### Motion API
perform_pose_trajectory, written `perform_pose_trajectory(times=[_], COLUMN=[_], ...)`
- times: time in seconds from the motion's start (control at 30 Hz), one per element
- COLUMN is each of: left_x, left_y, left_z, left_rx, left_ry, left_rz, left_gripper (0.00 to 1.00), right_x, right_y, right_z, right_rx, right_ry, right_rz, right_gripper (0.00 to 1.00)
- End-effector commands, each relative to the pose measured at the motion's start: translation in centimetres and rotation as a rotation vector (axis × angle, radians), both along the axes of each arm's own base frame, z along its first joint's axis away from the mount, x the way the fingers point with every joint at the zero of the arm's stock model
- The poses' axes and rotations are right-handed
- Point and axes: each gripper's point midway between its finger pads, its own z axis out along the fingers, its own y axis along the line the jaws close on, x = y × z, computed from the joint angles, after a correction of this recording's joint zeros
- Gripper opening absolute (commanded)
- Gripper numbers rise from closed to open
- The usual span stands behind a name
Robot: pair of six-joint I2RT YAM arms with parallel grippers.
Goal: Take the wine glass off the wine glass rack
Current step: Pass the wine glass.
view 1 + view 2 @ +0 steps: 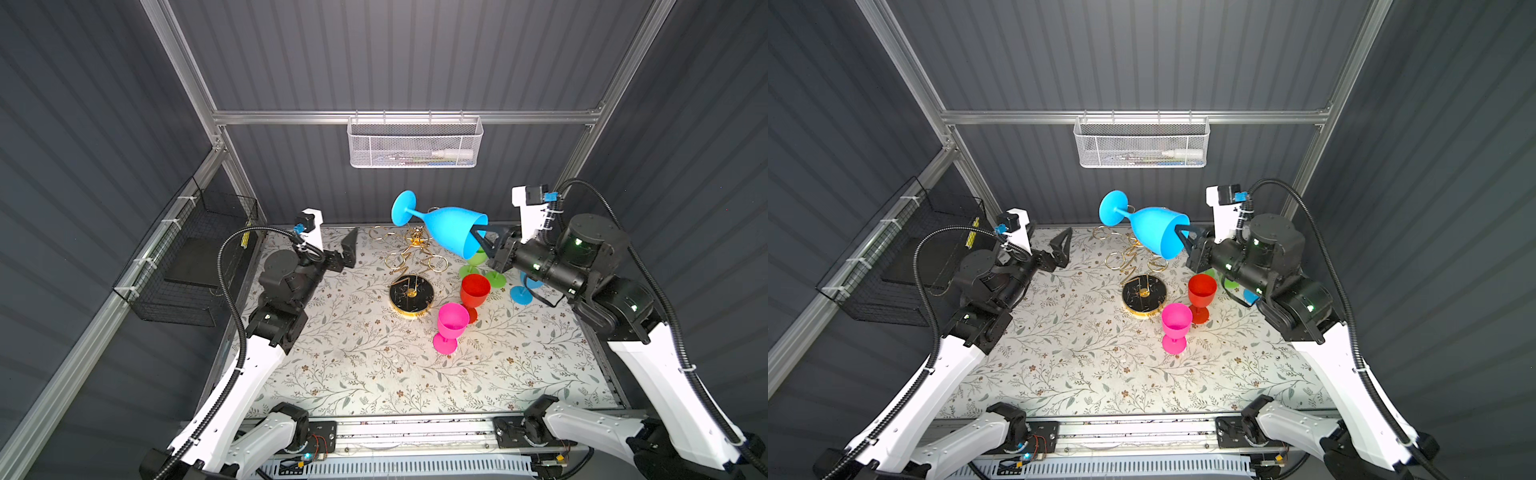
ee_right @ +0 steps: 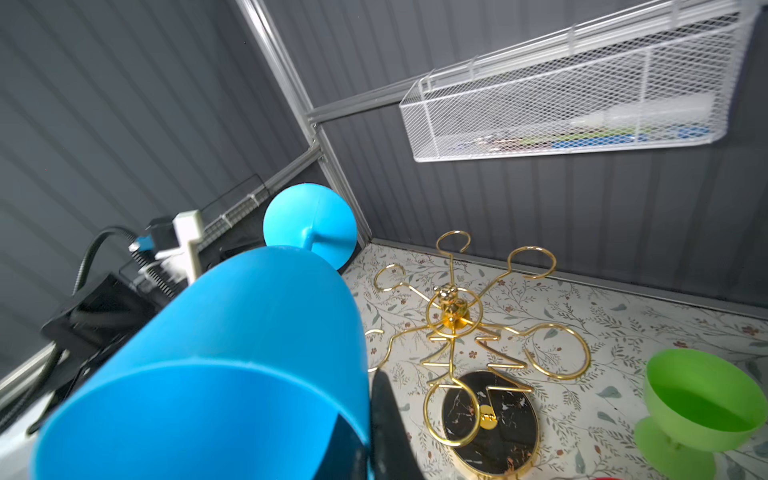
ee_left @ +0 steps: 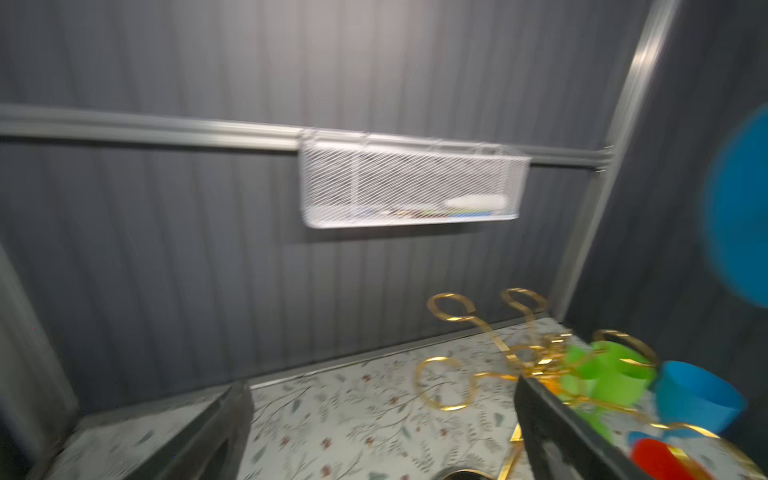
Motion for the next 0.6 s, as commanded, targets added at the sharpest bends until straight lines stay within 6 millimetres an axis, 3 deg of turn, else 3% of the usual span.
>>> perform_pose_trajectory(times=[0.0,0.33,0.57], left_x=[1.2,2.8,2.8], left_y=[4.0,5.7,6.1], left_z=[-2.2,-6.7,-7.6], left_rx=[-0.119,-0.062,-0.028], left_ry=[0.041,0.126,0.133], left_rz=[0.077,0.152,0.17], left_gripper=[1.0,1.0,1.0], right_x=[-0.8,-6.4,-7.8], right_y=[0.9,2.4,2.5], right_z=[-4.1,-12.6,-17.9], right_rx=[-0.247,-0.672,-0.802], right_ry=[0.051,0.252,0.42], right_rz=[0.007,0.038,0.051], right_gripper=[0.0,0.0,0.0])
